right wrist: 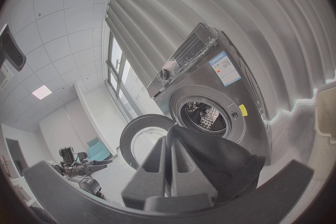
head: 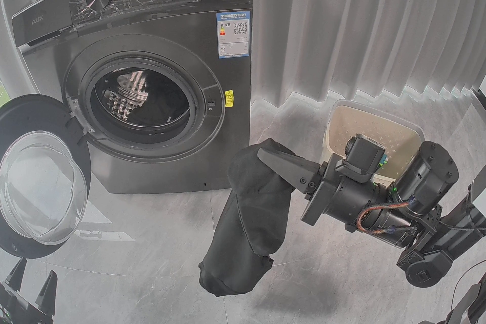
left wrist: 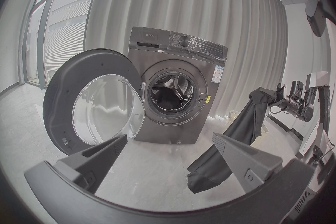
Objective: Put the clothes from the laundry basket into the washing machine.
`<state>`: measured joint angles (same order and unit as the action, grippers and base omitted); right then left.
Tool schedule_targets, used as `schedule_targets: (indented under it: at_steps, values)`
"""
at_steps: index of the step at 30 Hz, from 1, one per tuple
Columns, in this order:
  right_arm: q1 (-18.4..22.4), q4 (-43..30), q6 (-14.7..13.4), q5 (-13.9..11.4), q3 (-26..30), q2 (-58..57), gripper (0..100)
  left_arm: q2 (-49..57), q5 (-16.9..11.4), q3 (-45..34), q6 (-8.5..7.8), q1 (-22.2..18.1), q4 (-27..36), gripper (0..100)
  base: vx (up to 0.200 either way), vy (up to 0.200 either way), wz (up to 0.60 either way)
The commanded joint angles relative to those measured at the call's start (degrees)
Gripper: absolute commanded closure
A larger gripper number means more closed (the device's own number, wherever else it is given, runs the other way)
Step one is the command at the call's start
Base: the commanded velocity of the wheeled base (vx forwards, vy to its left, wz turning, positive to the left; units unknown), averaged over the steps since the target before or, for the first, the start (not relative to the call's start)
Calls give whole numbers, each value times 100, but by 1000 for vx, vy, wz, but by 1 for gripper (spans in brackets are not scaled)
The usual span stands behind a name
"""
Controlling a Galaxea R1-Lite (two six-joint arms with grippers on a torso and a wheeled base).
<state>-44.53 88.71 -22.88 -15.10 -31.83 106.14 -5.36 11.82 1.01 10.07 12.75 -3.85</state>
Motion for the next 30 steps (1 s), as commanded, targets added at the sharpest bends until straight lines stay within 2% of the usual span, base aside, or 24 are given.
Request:
schedule_targets:
  at_steps: [1,19,21,22,23,24,25,26,28,30]
  values:
    - [24,15,-15,-10,1,-6,100,-9,4,-101,4,-1,-1,0,0,0,0]
    - [50,6,38,-1,72,-6,100,-9,4,-101,13,-1,7,0,0,0,0]
    - [85,-38,249,7,89,-6,100,-9,48,-101,30,-1,7,0,0,0,0]
    - [85,-38,249,7,89,-6,100,-9,48,-101,30,-1,7,0,0,0,0]
    - [147,-47,399,16,89,-6,100,-9,48,-101,30,-1,7,0,0,0,0]
    - [155,-47,407,16,89,-6,100,-9,48,-101,21,-1,7,0,0,0,0]
    - [191,-64,460,104,89,3,100,-17,4,-101,-14,-18,7,0,0,0,0]
    - [191,-64,486,298,89,20,100,-17,-101,-92,-67,-80,42,0,0,0,0]
    - [164,-64,495,570,63,73,100,-9,-427,-101,-128,-97,25,0,0,0,0]
    - [103,-64,513,930,28,91,100,-9,-787,-48,-339,-106,-1,0,0,0,0]
